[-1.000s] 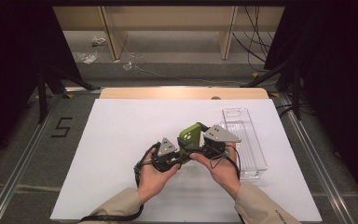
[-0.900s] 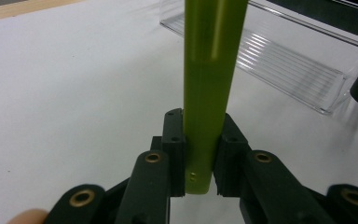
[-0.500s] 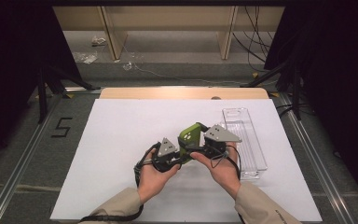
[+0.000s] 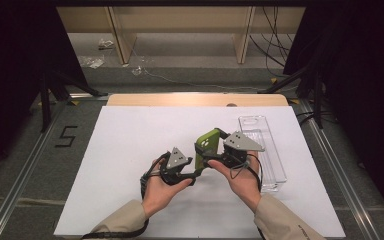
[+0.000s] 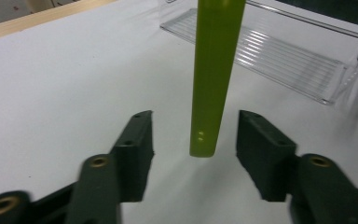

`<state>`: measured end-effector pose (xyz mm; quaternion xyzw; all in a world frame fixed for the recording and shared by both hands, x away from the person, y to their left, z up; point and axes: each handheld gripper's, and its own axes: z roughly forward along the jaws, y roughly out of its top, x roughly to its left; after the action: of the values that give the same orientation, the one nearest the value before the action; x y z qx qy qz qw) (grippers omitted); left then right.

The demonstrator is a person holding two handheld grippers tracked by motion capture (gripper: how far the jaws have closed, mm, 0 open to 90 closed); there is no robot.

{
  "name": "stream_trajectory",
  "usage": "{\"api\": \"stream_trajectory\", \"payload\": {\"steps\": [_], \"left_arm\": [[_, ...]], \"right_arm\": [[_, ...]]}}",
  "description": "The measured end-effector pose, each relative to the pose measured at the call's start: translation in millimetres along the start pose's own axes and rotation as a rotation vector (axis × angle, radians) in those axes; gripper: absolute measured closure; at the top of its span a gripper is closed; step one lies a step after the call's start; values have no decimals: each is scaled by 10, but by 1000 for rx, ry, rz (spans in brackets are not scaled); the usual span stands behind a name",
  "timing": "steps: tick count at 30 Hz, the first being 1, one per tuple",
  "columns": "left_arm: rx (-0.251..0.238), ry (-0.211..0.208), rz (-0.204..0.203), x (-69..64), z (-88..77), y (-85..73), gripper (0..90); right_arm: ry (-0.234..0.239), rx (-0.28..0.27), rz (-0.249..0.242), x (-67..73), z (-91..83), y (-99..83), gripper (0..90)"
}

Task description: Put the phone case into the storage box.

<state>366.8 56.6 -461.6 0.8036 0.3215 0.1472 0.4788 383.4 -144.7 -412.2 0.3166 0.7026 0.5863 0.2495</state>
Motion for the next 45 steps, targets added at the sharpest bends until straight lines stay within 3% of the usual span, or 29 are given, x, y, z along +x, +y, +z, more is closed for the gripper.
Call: {"api": "stream_trajectory", "payload": {"steps": [4,9,12,18,29,45], "left_arm": [[9,-33,32,22,-49,-3,177],[15,-60,56,77,-134,-17,41],[12,-72,63,128,-190,-33,5],[15,-85,61,224,-284,-92,0],[24,-72,82,418,-500,-203,0],[-4,-61,73,651,-738,-338,0]], "right_arm": [[1,-4,0,-18,-14,19,166],[-3,-12,0,-40,-32,43,165],[-8,-14,2,-57,-47,59,166],[-17,-23,7,-93,-71,89,166],[-38,-33,9,-162,-117,136,166],[-80,-45,19,-290,-210,216,166]]}}
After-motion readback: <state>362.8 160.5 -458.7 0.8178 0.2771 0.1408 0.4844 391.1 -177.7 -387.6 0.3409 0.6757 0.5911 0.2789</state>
